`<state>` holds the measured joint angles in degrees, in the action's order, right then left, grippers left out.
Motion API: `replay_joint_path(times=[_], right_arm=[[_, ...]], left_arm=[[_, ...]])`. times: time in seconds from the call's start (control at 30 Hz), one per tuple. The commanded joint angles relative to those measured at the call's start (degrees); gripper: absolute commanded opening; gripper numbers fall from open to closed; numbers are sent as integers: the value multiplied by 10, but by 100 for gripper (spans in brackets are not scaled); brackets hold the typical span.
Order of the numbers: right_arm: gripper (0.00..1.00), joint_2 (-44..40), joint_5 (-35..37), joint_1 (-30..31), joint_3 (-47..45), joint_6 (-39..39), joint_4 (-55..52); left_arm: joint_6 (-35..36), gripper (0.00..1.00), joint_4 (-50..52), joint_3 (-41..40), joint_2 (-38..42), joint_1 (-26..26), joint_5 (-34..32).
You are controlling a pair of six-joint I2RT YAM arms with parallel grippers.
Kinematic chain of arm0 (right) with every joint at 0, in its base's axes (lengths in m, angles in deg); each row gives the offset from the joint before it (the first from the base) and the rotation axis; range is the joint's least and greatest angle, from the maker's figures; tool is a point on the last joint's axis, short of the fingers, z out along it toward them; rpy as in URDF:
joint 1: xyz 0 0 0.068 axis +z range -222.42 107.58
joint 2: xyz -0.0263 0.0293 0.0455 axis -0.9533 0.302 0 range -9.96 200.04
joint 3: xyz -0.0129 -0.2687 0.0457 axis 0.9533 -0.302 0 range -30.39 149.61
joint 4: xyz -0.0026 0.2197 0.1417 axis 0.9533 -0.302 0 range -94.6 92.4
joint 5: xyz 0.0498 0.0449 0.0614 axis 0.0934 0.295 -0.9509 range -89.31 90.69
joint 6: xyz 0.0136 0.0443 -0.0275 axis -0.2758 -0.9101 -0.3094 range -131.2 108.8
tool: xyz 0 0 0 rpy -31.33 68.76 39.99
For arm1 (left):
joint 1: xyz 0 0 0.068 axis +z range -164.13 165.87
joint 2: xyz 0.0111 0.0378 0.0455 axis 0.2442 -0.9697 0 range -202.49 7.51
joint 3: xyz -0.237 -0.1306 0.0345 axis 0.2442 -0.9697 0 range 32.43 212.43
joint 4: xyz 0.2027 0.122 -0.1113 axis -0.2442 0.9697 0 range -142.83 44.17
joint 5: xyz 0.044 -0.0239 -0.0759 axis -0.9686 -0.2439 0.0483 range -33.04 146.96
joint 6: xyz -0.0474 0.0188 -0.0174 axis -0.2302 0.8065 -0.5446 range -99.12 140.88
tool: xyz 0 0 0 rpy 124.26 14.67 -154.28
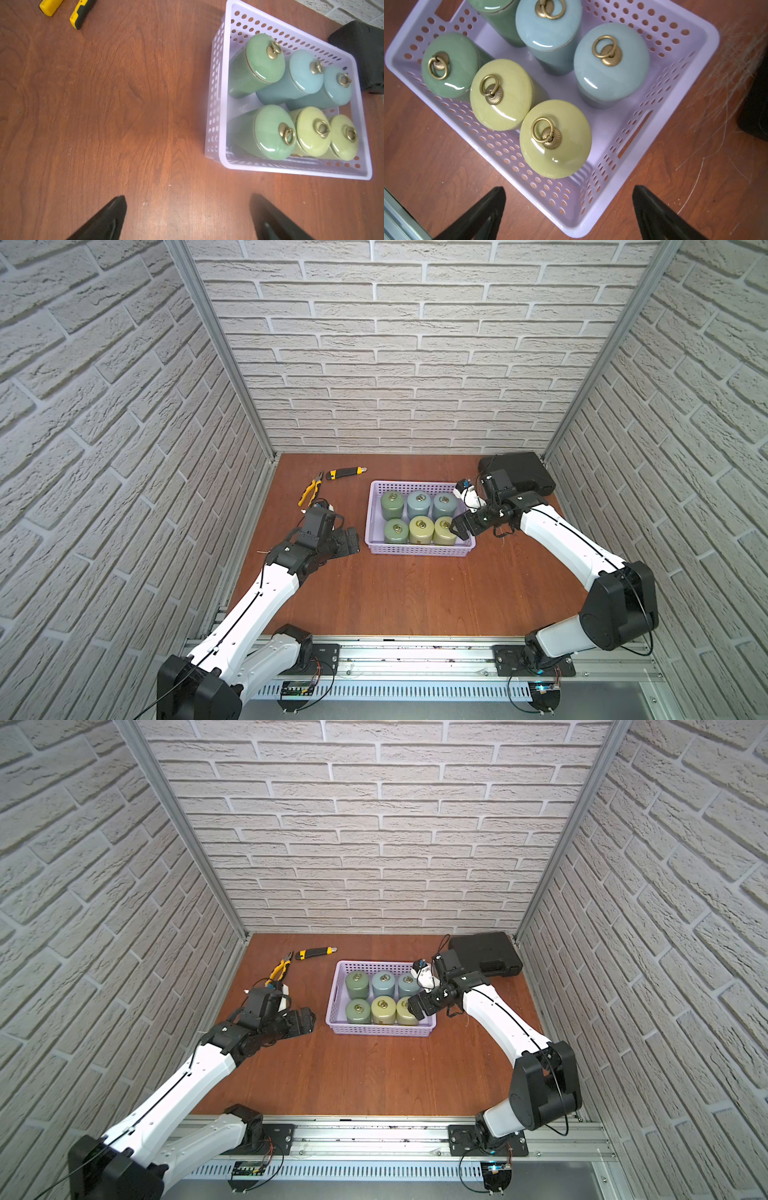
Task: Take the tea canister out of the basket
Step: Pick up the tea canister from the basket.
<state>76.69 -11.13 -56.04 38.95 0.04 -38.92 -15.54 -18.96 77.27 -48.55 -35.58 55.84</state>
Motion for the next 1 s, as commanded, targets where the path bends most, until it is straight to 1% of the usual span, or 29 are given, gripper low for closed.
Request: replay_joint_path(times=[0.0,0.1,0.3,0.67,0.97], right_arm=[[100,8,-3,12,18,76,-12],[100,21,-4,21,25,107,-10],[100,63,0,31,49,123,-25],[100,117,25,41,70,108,-14],[100,157,22,50,88,97,-9]], left_arm=[[22,98,-6,-19,21,3,-9],[26,98,-18,-32,44,2,-25],[27,98,-26,-48,71,1,-40],[25,98,-22,-52,75,1,-45],[23,98,-20,-50,72,1,-50]])
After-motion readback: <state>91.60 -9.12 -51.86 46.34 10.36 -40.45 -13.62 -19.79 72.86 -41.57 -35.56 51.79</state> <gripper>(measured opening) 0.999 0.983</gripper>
